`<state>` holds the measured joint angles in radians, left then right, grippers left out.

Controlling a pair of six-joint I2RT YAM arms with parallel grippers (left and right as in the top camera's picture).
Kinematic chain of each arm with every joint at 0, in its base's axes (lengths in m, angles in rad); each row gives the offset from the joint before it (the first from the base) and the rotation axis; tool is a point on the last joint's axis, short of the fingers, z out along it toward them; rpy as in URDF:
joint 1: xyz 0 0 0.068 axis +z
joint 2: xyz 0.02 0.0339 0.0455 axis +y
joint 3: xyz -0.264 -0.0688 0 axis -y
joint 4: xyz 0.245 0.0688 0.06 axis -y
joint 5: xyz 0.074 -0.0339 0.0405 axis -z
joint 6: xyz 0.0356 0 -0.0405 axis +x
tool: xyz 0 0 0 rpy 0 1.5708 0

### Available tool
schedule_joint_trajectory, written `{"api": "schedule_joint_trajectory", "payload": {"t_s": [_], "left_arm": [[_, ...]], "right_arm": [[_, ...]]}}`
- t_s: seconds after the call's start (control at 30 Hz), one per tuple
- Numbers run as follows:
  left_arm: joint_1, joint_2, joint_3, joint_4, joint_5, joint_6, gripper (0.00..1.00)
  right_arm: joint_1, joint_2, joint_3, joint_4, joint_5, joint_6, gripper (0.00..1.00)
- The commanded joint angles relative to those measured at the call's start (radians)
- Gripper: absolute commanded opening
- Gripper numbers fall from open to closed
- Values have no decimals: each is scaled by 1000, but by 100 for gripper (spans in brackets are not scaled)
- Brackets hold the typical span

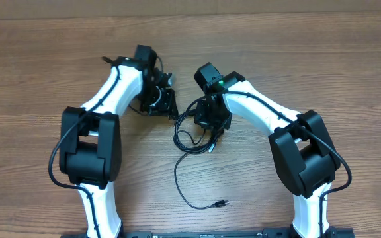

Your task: Untangle cables

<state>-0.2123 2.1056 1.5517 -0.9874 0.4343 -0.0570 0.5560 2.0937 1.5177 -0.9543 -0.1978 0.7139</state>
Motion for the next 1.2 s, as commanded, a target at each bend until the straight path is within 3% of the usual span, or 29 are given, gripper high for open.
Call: {"api": "schedule_joint_trajectory", "payload": {"t_s": [0.0,0.53,1.17], "left_arm": [[-23,14,21,13,-50,-28,34],[-79,15,3,23,-102,-29,36],[-103,17,-31,35,-102,-29,35]], "right_arm": [[2,-16,-24,18,-69,31,4],[21,-16,-26,116,-66,34,4],[21,-16,-26,21,-66,72,4]]}}
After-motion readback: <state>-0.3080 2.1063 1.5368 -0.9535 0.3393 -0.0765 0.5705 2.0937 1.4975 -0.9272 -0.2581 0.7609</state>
